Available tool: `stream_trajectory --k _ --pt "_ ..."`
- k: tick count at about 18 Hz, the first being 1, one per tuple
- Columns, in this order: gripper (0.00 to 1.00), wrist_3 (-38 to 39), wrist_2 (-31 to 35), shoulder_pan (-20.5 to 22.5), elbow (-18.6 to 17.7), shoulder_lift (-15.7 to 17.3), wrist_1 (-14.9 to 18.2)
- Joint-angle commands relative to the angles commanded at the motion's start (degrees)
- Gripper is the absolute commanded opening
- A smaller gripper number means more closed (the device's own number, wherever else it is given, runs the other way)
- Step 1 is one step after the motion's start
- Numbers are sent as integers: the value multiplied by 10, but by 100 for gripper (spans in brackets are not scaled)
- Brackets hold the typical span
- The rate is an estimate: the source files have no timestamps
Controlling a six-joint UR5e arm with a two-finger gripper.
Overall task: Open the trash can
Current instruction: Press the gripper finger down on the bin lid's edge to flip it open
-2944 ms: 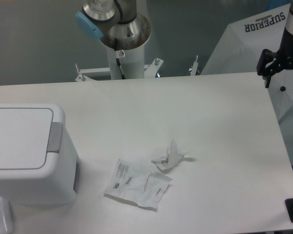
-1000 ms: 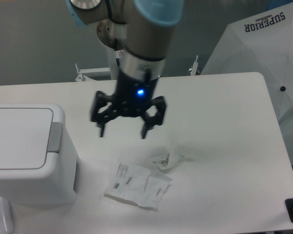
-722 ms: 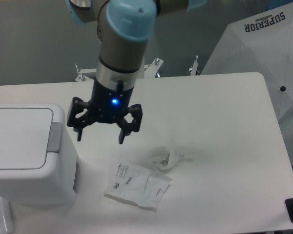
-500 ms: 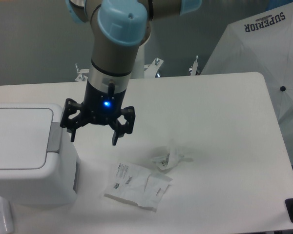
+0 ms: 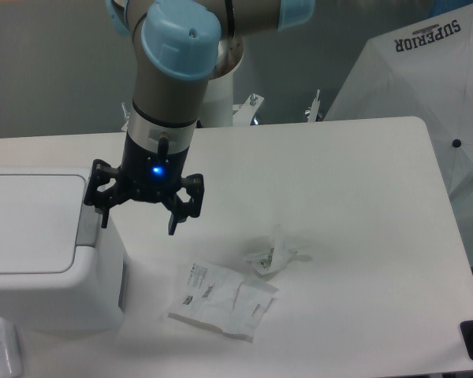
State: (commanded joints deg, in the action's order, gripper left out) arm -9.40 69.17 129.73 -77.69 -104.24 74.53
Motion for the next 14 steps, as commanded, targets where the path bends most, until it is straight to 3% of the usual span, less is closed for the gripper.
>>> stream_trajectory --k 14 --pt "100 3 -4 -12 -4 -2 0"
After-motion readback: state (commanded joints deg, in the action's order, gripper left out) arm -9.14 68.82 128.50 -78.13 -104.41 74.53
